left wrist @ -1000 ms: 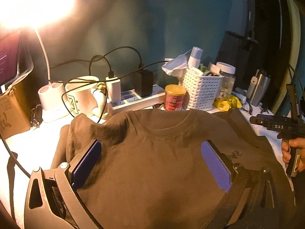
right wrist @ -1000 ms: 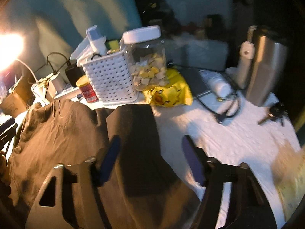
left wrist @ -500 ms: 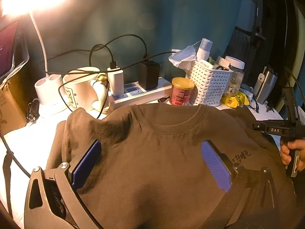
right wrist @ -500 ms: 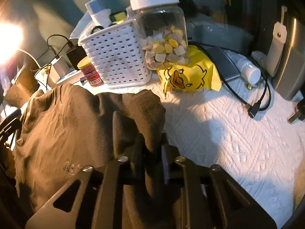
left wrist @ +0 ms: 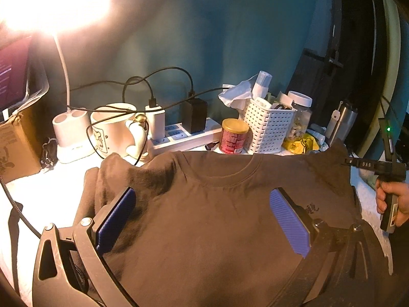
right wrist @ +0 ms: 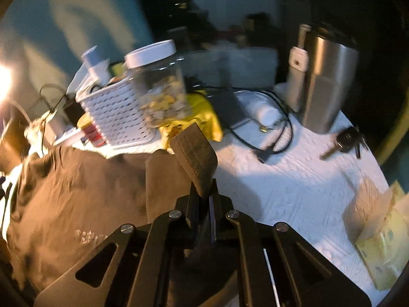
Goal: Fold small clothes
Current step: 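Grasp the brown shirt's sleeve with the right gripper and lift it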
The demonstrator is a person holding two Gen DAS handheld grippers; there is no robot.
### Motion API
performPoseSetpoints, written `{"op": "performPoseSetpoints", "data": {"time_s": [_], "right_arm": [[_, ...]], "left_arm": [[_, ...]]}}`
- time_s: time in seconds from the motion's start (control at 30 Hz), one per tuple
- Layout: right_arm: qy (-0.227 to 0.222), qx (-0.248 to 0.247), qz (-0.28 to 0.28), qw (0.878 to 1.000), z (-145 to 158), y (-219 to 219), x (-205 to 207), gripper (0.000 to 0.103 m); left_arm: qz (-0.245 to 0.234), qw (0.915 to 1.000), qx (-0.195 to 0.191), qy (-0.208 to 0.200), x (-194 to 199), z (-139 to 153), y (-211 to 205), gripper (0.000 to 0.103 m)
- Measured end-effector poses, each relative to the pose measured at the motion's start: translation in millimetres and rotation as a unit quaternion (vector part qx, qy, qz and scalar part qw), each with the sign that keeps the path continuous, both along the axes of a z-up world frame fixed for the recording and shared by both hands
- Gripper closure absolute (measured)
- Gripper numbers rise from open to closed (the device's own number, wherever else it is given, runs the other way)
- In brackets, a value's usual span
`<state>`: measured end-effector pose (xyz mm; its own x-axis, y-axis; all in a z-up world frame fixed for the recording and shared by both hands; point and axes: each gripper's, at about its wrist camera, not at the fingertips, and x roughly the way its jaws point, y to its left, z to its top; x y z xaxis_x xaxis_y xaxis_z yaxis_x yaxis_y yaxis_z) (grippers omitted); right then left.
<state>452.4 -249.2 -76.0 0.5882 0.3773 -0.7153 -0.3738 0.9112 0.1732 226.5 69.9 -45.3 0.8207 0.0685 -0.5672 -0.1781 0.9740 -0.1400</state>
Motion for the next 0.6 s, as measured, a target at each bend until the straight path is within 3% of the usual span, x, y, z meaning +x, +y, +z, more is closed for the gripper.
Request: {"op": "performPoseSetpoints", "data": {"time_s": [0.13, 0.3, 0.6], "right_arm": [[-0.006, 0.014, 0.001, 1.0, 14.7, -2.5, -13.5, 0.097], [-0.012, 0.007, 0.037, 0.999, 29.6, 30.0, -35.5, 0.097], [0.026, -0.001, 0.069, 0.997, 7.1, 88.8, -61.2, 0.097]], "left_arm": [[0.0, 1.0, -0.002, -0.003, -7.6, 4.3, 2.8, 0.0], [0.002, 0.9998, -0.016, -0.015, -20.9, 7.3, 10.4, 0.0], [-0.003, 0.9996, -0.024, -0.01, -43.5, -0.1, 24.5, 0.0]]}}
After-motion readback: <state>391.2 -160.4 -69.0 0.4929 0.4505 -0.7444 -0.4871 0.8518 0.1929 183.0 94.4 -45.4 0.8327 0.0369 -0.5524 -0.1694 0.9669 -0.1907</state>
